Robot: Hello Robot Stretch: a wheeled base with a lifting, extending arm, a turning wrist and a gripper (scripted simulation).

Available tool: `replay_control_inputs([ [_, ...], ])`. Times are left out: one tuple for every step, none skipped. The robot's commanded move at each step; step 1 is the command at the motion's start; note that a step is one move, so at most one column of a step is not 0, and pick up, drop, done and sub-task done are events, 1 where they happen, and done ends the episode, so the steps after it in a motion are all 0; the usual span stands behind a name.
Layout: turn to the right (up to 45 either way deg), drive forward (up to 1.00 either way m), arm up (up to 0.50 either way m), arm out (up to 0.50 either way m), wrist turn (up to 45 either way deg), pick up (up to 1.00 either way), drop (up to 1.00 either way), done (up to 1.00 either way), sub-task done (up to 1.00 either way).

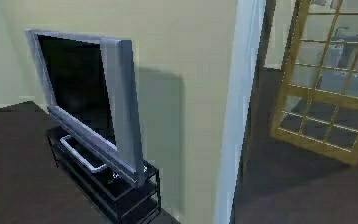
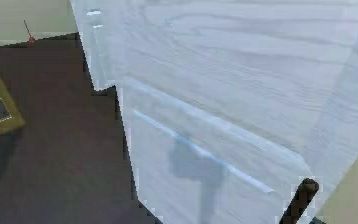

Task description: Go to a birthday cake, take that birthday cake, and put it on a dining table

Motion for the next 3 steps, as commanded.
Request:
replay_control_inputs([
  [45.0,0.00,0.00,0.00,0.0,0.00,0.00,0.00,0.00],
  [21.0,0.00,0.00,0.00,0.0,0.00,0.00,0.00,0.00],
  [0.0,0.30,0.00,0.00,0.0,0.00,0.00,0.00,0.00],
])
